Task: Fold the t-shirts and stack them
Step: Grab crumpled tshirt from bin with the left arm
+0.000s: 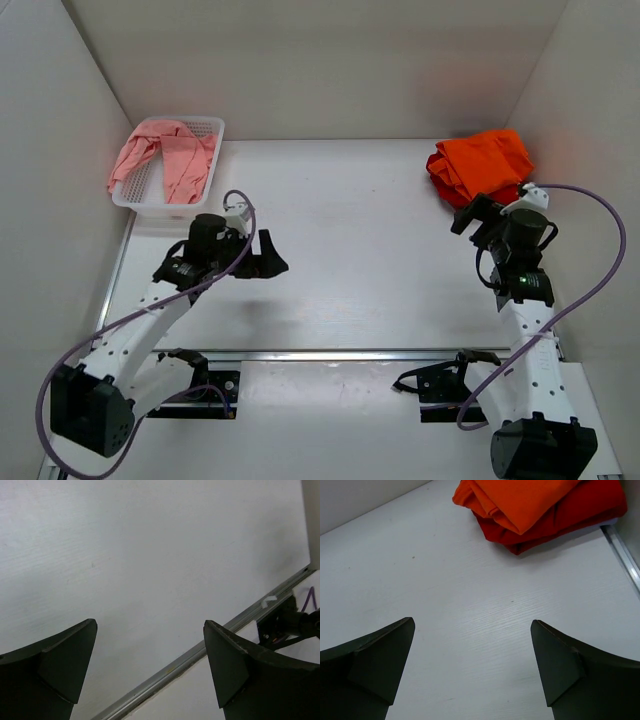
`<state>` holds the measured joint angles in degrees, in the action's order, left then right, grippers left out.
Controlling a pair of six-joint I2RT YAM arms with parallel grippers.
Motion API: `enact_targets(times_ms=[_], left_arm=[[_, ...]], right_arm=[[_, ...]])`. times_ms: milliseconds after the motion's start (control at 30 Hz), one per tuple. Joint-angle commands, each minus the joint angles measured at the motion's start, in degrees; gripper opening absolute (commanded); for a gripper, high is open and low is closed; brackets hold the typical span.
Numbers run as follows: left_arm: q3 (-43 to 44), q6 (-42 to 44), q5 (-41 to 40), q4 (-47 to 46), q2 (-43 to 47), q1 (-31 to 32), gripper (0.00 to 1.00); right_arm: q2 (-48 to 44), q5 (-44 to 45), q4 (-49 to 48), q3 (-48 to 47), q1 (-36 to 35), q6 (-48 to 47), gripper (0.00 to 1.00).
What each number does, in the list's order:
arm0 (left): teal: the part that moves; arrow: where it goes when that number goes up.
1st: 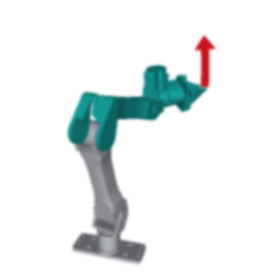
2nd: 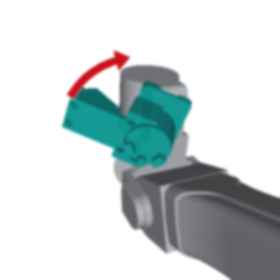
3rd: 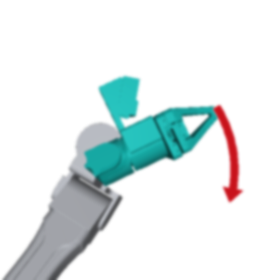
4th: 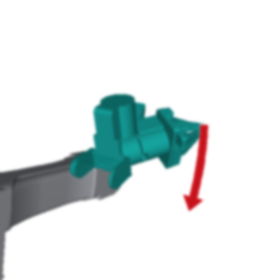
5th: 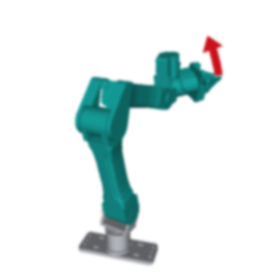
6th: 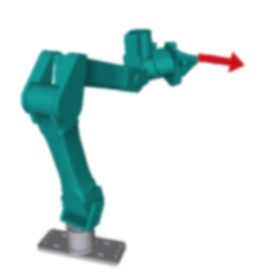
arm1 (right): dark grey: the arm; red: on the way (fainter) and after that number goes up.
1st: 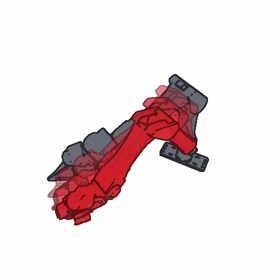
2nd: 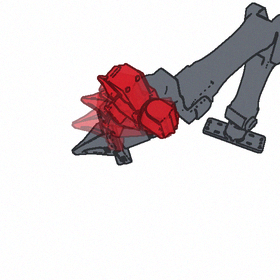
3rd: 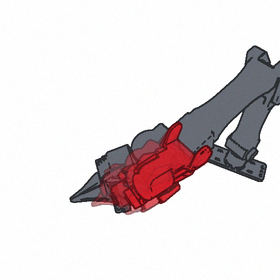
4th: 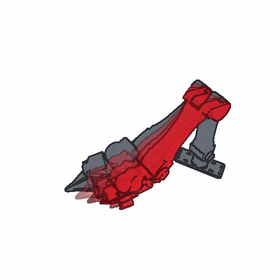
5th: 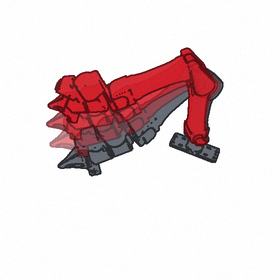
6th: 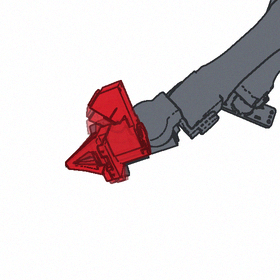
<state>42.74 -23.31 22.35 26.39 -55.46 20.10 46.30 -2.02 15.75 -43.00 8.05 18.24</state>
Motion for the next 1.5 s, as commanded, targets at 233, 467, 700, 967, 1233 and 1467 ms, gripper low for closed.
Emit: enact_targets(times_ms=[233,467,700,967,1233,1467], left_arm=[[11.3,7.6,-7.4,-9.2,-5.9,-14.0,0.85],[49.9,14.4,-24.7,2.4,-41.1,-20.0,0.61],[77.9,10.2,-26.2,6.8,-68.1,-28.4,0.65],[78.4,8.7,-23.8,5.2,-78.2,-32.0,0.66],[87.3,7.3,-17.7,12.7,-90.5,-32.0,0.55],[103.7,7.7,-29.3,22.9,-90.6,-29.5,0.00]], right_arm=[[0.4,-2.8,-3.6,-0.3,-2.8,1.4,0.99],[5.1,-6.7,-6.9,-1.7,-1.4,2.8,0.99],[10.8,-7.8,-7.9,-4.1,-4.4,0.4,0.99],[20.8,-9.6,-8.9,-7.7,-5.8,-1.5,0.99],[22.2,-12.8,-11.6,-6.5,-4.7,0.5,0.99],[20.5,-12.8,-9.7,-6.5,-5.1,1.2,0.99]])
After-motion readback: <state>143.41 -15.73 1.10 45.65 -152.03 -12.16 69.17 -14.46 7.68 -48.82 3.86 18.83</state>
